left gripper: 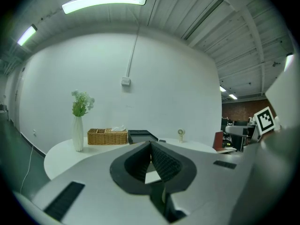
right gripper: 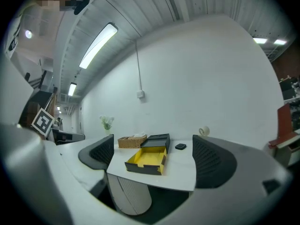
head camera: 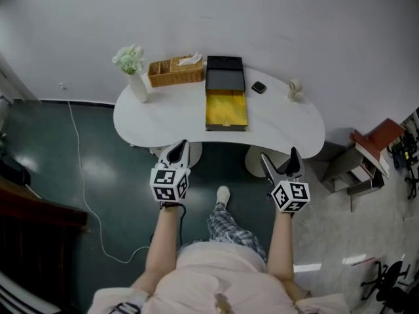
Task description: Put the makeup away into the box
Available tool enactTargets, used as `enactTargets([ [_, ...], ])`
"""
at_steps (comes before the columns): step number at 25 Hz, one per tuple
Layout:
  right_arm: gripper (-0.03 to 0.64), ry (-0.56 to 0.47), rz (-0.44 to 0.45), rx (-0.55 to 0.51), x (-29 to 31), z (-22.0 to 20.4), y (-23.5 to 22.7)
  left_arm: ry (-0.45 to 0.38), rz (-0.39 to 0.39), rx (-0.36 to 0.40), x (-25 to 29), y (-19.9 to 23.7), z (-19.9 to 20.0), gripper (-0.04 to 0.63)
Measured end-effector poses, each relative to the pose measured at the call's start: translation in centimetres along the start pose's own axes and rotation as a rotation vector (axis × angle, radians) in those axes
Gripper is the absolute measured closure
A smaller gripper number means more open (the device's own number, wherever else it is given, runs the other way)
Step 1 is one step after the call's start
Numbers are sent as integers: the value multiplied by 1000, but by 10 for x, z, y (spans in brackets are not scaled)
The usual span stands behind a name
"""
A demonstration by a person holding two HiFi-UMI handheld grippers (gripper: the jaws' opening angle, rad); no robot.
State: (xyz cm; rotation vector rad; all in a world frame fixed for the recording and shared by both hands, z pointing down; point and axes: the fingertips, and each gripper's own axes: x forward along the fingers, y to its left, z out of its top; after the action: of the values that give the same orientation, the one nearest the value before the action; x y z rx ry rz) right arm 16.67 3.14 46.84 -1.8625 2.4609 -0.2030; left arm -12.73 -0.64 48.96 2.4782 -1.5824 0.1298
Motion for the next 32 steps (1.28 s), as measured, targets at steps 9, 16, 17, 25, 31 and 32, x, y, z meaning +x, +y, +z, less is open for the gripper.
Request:
enactTargets([
  [9,104,69,20,-11,176,7,-75,21,17,-11,174,44,34,569],
  [16,104,116,31,-5,272,4,-114,62,33,-20,257,65,38,569],
  [17,104,122,32,-5,281,3,-116,69,35,-23,264,69,39,569],
  [25,106,179,28,-6,337,-7,-137,92,6,1,321,88,58,569],
  [31,106,235,51,-37,368,-14,-155,113,-21,-4,354,92,58,569],
  [32,106,250,62,-48,374,-16,-158,116,-27,-5,358,91,58,569],
])
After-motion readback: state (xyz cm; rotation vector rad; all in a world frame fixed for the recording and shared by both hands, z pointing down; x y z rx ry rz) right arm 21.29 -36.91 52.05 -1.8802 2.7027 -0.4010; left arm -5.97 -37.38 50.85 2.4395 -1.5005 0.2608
